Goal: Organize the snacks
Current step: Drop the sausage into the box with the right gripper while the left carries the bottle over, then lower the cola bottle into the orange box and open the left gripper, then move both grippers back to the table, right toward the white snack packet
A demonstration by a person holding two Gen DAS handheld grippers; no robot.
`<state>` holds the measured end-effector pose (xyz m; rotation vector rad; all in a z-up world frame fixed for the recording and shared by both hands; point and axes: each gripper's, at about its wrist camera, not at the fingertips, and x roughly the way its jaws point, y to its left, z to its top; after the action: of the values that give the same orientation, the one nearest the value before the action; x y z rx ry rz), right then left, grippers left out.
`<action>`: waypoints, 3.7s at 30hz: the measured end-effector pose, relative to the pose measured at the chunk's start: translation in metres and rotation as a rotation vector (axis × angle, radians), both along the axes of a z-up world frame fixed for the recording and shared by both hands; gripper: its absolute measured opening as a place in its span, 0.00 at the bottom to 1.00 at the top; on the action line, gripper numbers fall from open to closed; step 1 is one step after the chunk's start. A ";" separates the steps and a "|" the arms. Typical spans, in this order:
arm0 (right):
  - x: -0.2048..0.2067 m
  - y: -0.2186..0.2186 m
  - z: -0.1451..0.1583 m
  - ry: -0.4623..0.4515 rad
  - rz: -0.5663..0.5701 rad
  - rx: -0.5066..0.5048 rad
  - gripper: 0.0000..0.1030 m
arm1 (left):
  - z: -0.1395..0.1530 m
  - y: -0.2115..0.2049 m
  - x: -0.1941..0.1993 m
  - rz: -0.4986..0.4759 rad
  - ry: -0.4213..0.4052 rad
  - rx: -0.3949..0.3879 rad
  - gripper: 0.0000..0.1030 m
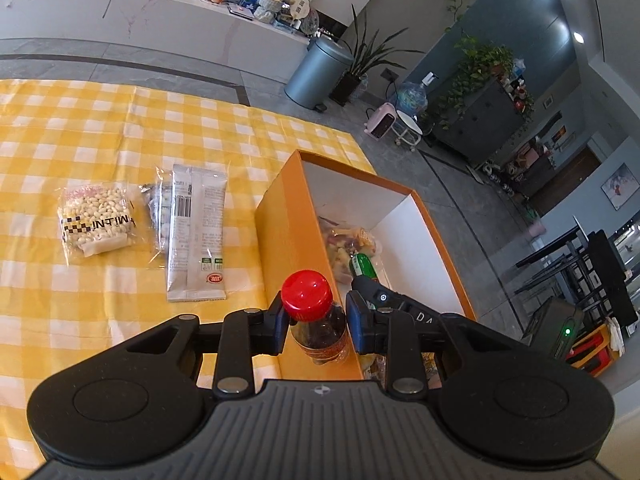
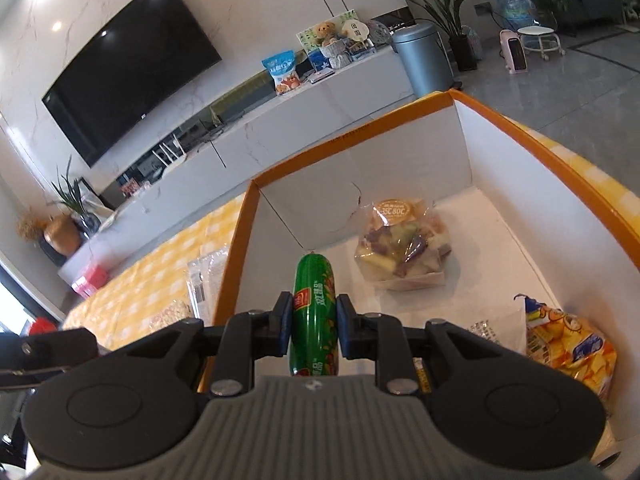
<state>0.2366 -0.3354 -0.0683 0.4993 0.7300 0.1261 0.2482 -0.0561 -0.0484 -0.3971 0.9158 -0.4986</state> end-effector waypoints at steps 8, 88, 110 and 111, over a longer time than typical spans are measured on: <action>-0.009 -0.002 0.001 -0.031 0.032 -0.039 0.25 | 0.011 -0.012 -0.004 -0.030 -0.011 0.039 0.33; -0.058 0.173 0.066 -0.108 0.115 -0.226 0.76 | -0.005 0.210 -0.043 0.344 -0.010 0.123 0.89; 0.069 0.188 -0.030 0.140 0.001 -0.415 0.88 | -0.063 0.175 -0.021 0.224 0.086 0.253 0.89; 0.073 0.189 -0.032 0.138 -0.001 -0.416 0.88 | -0.065 0.174 -0.020 0.222 0.090 0.258 0.89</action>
<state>0.3096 -0.1464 -0.1006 0.1115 0.8645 -0.0621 0.2279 0.1180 -0.1134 -0.2832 0.9952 -0.1572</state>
